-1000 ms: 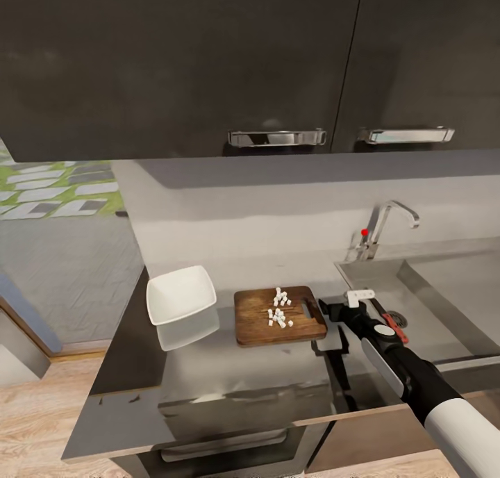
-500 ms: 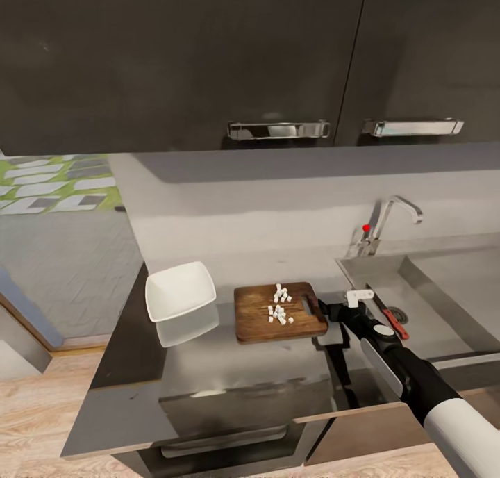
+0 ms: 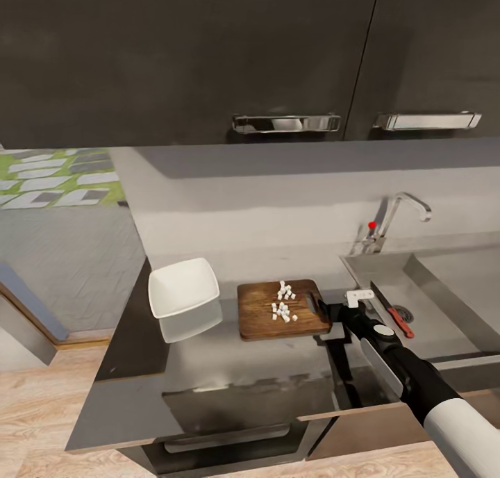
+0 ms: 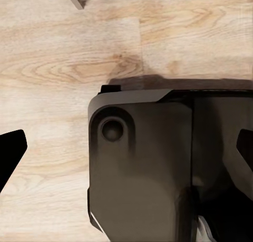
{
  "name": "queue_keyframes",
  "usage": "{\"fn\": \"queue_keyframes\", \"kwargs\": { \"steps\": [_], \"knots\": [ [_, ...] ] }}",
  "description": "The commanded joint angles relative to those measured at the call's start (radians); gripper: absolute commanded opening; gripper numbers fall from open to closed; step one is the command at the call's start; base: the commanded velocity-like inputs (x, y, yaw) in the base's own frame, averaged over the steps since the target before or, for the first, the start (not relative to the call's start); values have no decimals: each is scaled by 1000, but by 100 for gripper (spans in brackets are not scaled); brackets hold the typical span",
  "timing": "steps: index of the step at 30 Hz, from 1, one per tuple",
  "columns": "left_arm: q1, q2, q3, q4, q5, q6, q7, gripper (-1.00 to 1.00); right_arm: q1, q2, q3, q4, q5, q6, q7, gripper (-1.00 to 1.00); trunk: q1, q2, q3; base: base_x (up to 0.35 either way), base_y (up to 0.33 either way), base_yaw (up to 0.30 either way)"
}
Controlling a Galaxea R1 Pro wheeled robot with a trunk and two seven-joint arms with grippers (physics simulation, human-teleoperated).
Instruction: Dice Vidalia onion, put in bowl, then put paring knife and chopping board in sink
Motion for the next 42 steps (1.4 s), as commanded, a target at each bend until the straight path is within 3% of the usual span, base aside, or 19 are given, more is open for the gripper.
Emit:
{"fn": "queue_keyframes", "kwargs": {
  "steps": [1,12,42],
  "knots": [
    [-1,1,-8,0,10,-3,8,100,-1,-1,4,-2,-8,3,-5,100,1,-2,-2,0,0,16],
    [-1,1,-9,0,10,-3,8,100,-1,-1,4,-2,-9,3,-4,100,1,-2,-5,0,0,2],
    [-1,1,-9,0,10,-3,8,100,-1,-1,4,-2,-8,3,-5,100,1,-2,-44,0,0,0]
  ]
}}
